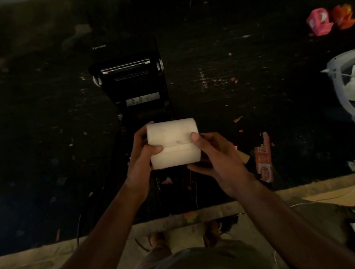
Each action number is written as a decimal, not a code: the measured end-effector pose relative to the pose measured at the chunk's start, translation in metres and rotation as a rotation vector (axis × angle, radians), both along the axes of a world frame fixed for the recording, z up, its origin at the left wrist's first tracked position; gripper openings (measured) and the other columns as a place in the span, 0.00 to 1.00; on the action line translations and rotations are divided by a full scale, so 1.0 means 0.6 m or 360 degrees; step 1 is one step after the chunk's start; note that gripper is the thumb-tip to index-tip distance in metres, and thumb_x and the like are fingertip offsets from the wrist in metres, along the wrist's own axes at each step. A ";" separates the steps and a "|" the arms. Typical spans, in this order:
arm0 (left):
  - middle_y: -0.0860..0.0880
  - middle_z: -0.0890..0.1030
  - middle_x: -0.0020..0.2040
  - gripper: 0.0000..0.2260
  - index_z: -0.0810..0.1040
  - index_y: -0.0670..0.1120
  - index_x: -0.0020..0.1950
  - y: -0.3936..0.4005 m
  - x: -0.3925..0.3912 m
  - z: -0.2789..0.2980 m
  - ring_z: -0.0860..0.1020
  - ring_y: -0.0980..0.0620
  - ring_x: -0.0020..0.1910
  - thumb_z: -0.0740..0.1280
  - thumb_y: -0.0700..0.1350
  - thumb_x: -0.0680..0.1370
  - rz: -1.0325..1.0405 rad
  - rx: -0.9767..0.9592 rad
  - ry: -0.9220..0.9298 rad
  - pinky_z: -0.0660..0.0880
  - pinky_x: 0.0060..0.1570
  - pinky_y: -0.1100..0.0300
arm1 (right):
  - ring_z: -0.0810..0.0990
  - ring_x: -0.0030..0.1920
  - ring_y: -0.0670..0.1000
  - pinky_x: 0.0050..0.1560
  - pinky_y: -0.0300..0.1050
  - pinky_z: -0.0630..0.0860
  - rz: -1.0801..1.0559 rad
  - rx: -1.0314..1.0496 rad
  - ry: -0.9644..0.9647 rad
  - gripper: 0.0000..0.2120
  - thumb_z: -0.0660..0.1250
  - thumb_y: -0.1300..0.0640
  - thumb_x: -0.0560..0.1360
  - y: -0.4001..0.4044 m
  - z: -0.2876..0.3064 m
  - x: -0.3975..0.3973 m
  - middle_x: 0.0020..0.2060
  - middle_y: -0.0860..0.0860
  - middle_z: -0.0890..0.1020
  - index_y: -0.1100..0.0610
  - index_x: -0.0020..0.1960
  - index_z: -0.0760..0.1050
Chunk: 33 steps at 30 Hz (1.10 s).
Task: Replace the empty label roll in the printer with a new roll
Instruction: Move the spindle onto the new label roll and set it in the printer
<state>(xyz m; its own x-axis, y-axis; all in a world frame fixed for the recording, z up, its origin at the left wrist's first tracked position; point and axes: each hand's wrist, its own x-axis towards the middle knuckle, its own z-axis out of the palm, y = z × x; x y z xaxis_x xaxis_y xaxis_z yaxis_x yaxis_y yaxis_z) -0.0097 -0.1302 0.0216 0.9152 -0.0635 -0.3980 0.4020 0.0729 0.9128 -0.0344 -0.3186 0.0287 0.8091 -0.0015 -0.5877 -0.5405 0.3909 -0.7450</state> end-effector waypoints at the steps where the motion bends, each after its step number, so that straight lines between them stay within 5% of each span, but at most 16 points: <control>1: 0.50 0.78 0.65 0.33 0.71 0.61 0.70 -0.008 0.004 0.005 0.78 0.47 0.63 0.70 0.54 0.65 -0.0019 0.0050 -0.0021 0.80 0.56 0.46 | 0.82 0.63 0.57 0.55 0.60 0.83 -0.0067 0.0112 0.0024 0.24 0.75 0.47 0.72 0.000 -0.002 0.001 0.62 0.55 0.81 0.60 0.61 0.76; 5: 0.51 0.75 0.67 0.35 0.68 0.57 0.75 -0.040 0.024 0.021 0.76 0.56 0.60 0.72 0.50 0.69 -0.0147 0.0301 -0.0195 0.77 0.50 0.65 | 0.80 0.64 0.61 0.55 0.62 0.82 -0.0257 0.0481 0.0128 0.14 0.70 0.53 0.78 -0.018 -0.017 0.008 0.65 0.59 0.80 0.57 0.62 0.76; 9: 0.53 0.70 0.73 0.41 0.63 0.64 0.77 -0.061 0.035 0.025 0.72 0.53 0.71 0.76 0.63 0.67 -0.0402 0.0518 -0.0290 0.75 0.66 0.52 | 0.80 0.64 0.62 0.50 0.59 0.83 -0.0386 0.0670 0.0200 0.24 0.71 0.49 0.72 -0.046 -0.025 0.009 0.66 0.60 0.80 0.55 0.66 0.75; 14: 0.56 0.79 0.64 0.23 0.67 0.62 0.76 -0.083 0.060 0.037 0.81 0.53 0.61 0.63 0.61 0.80 -0.0458 0.0261 -0.0127 0.82 0.54 0.51 | 0.79 0.65 0.63 0.51 0.58 0.81 -0.0587 0.0753 0.0120 0.30 0.70 0.44 0.72 -0.108 -0.035 0.003 0.68 0.59 0.79 0.51 0.72 0.72; 18: 0.54 0.84 0.52 0.14 0.78 0.54 0.65 -0.124 0.099 -0.004 0.83 0.56 0.50 0.67 0.52 0.80 -0.0744 0.1090 -0.0279 0.80 0.52 0.56 | 0.82 0.63 0.61 0.51 0.55 0.82 -0.0712 0.0684 0.0015 0.29 0.67 0.41 0.77 -0.163 -0.027 0.007 0.69 0.59 0.79 0.50 0.75 0.70; 23: 0.44 0.80 0.60 0.24 0.70 0.48 0.71 -0.206 0.120 -0.065 0.81 0.43 0.57 0.70 0.50 0.77 -0.1433 0.1727 -0.0293 0.80 0.53 0.49 | 0.78 0.68 0.63 0.52 0.55 0.82 -0.0810 0.0628 -0.0095 0.30 0.65 0.41 0.78 -0.206 -0.017 0.006 0.72 0.60 0.75 0.50 0.77 0.67; 29: 0.39 0.65 0.75 0.39 0.59 0.49 0.79 -0.247 0.121 -0.139 0.73 0.36 0.69 0.76 0.47 0.73 -0.1436 0.2062 -0.0096 0.78 0.61 0.42 | 0.78 0.67 0.62 0.52 0.54 0.82 -0.0818 0.0659 -0.0145 0.31 0.63 0.41 0.78 -0.218 -0.014 -0.015 0.73 0.59 0.74 0.50 0.78 0.65; 33: 0.40 0.63 0.77 0.38 0.59 0.51 0.79 -0.239 0.122 -0.167 0.71 0.35 0.71 0.75 0.46 0.74 -0.1360 0.2075 -0.0019 0.77 0.63 0.40 | 0.81 0.65 0.60 0.52 0.55 0.82 -0.0822 0.0677 -0.0133 0.32 0.64 0.41 0.77 -0.218 -0.019 -0.026 0.73 0.59 0.74 0.50 0.78 0.65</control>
